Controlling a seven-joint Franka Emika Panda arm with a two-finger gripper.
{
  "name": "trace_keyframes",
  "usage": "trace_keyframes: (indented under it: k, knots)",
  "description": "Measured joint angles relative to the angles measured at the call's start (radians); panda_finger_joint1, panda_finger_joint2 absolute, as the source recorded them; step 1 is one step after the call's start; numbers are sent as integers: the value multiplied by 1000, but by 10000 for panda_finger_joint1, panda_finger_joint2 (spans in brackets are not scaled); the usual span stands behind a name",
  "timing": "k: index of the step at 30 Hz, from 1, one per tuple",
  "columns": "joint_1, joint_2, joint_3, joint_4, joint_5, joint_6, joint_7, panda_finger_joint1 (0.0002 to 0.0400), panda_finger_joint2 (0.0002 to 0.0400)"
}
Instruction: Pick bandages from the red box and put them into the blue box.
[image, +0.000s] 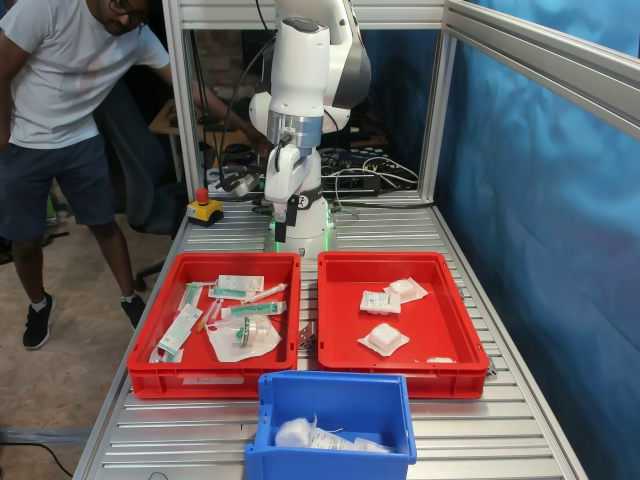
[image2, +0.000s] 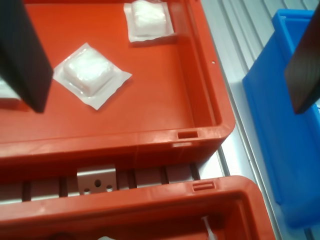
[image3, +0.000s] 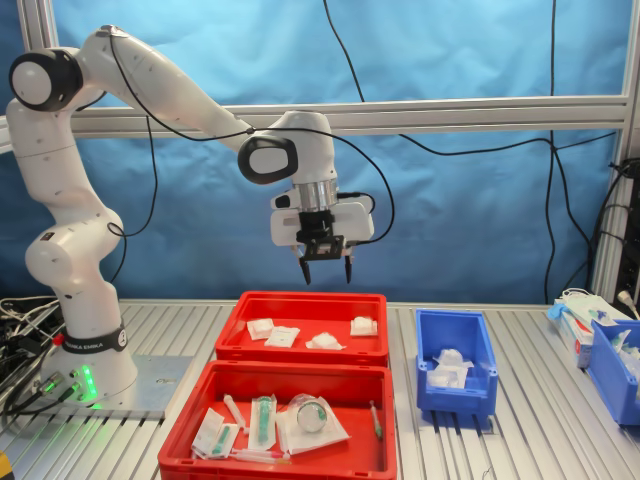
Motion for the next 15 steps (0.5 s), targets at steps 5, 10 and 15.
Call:
trace_keyframes:
  k: [5,10,15]
  knots:
    - [0,0,0,-1,0,0,-59,400,400]
    - [0,0,0,-1,0,-22,-124,400,400]
    - [1,0,0,-1,0,-54,-158,400,400]
